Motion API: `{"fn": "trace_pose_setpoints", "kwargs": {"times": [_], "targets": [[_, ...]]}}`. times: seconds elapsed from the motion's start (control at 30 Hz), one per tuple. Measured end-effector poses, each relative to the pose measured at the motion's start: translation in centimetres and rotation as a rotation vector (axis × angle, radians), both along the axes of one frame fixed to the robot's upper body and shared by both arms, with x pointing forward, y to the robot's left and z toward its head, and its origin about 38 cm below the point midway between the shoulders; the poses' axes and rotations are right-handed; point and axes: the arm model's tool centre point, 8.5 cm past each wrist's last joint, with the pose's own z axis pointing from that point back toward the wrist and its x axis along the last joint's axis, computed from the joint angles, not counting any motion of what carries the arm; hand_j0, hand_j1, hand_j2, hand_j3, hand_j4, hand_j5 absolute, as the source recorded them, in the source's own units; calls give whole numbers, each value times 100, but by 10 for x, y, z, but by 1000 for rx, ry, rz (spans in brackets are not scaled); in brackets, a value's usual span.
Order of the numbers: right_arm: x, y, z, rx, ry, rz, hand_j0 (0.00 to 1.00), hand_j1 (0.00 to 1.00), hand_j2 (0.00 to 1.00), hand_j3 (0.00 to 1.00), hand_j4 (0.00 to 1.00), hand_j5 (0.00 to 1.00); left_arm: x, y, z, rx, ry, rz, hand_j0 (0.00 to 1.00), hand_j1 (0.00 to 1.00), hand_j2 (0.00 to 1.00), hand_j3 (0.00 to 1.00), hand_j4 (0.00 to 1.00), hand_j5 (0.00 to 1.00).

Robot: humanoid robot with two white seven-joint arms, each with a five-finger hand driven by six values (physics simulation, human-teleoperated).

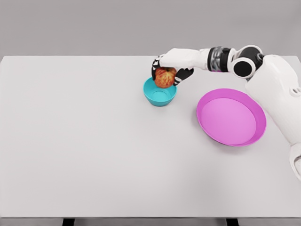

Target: Put the apple from the pink plate into the blue bowl with your right arm

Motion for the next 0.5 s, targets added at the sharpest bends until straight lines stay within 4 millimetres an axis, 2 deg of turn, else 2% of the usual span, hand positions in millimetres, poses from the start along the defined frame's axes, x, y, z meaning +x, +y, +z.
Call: {"fn": "trace_pose_setpoints", "kwargs": {"times": [0.27,0.3,0.33,0.5], "targets": [[1,5,-7,-11,18,2,54,54,54,54,54,54,0,0,0,0,0,0,100,100,100,100,100,100],[1,5,-8,-13,20,1,95,95,95,95,95,95,0,0,0,0,0,0,100,100,100,100,100,100],[1,4,-9,-14,21,-1,100,100,100,100,100,100,0,0,0,0,0,0,100,100,100,100,100,100],[1,5,-9,-16,22,-1,100,100,100,100,100,100,0,0,0,0,0,0,100,100,100,100,100,100]]}}
